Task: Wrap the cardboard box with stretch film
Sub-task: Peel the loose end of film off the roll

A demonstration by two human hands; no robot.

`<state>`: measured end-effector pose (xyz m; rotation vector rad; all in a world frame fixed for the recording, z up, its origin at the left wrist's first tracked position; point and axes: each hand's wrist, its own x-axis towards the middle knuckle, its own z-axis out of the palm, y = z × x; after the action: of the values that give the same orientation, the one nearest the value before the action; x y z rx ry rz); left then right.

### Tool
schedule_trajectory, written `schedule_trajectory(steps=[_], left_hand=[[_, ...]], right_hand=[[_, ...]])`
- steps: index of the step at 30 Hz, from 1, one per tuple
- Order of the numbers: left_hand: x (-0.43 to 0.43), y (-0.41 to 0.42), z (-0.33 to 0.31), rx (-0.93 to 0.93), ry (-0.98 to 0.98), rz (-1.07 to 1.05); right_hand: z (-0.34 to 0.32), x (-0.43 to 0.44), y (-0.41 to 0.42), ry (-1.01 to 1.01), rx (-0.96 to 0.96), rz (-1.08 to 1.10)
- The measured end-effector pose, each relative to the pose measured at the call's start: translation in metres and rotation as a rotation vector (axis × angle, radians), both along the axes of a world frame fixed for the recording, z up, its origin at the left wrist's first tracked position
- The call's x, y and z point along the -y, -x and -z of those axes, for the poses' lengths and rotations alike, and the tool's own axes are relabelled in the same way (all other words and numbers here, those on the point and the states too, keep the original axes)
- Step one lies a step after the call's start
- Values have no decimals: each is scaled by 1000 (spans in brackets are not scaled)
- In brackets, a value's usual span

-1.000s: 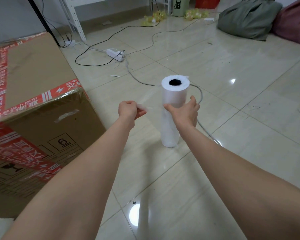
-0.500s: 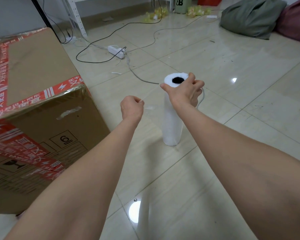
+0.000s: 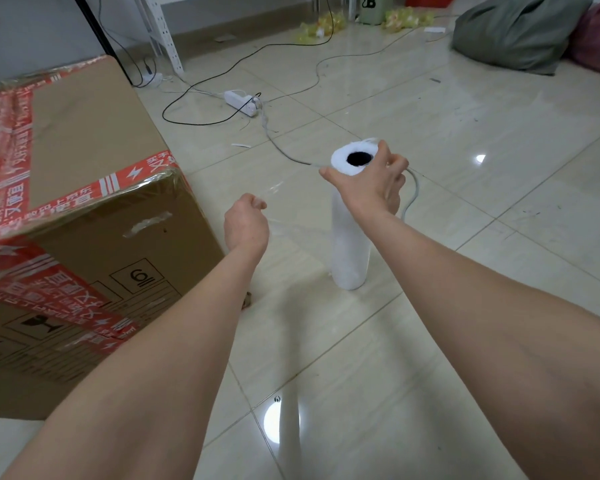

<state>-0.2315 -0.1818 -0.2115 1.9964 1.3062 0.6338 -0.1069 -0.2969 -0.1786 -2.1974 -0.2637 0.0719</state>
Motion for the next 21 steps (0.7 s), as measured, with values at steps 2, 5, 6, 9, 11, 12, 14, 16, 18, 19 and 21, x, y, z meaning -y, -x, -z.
schedule_trajectory(steps=[2, 5, 6, 9, 11, 12, 14, 16, 18, 19, 21], left_hand=[[-3, 4, -1, -19, -31, 18], [-5, 7, -1, -27, -66, 21], [-5, 7, -1, -27, -74, 18], [-4, 5, 0, -4, -71, -37], [-3, 4, -1, 9, -73, -75], [-2, 4, -2, 12, -75, -86], [0, 4, -4, 10, -85, -105], [1, 4, -6, -1, -90, -115], [1, 5, -6, 3, -91, -109], [0, 6, -5, 9, -87, -105], [-1, 7, -4, 15, -77, -106]], right_hand=[[-3, -3, -1, 27, -6, 30], [-5, -5, -4, 62, -5, 49], [-5, -5, -5, 62, 0, 40], [0, 0, -8, 25, 24, -7], [3, 4, -9, 3, 53, -39], [5, 5, -9, 4, 70, -47], [7, 4, -6, 29, 91, -35], [6, 1, -3, 46, 70, 13], [4, -1, -2, 55, 41, 58], [2, -2, -2, 64, 30, 68], [0, -2, -2, 80, 15, 65]])
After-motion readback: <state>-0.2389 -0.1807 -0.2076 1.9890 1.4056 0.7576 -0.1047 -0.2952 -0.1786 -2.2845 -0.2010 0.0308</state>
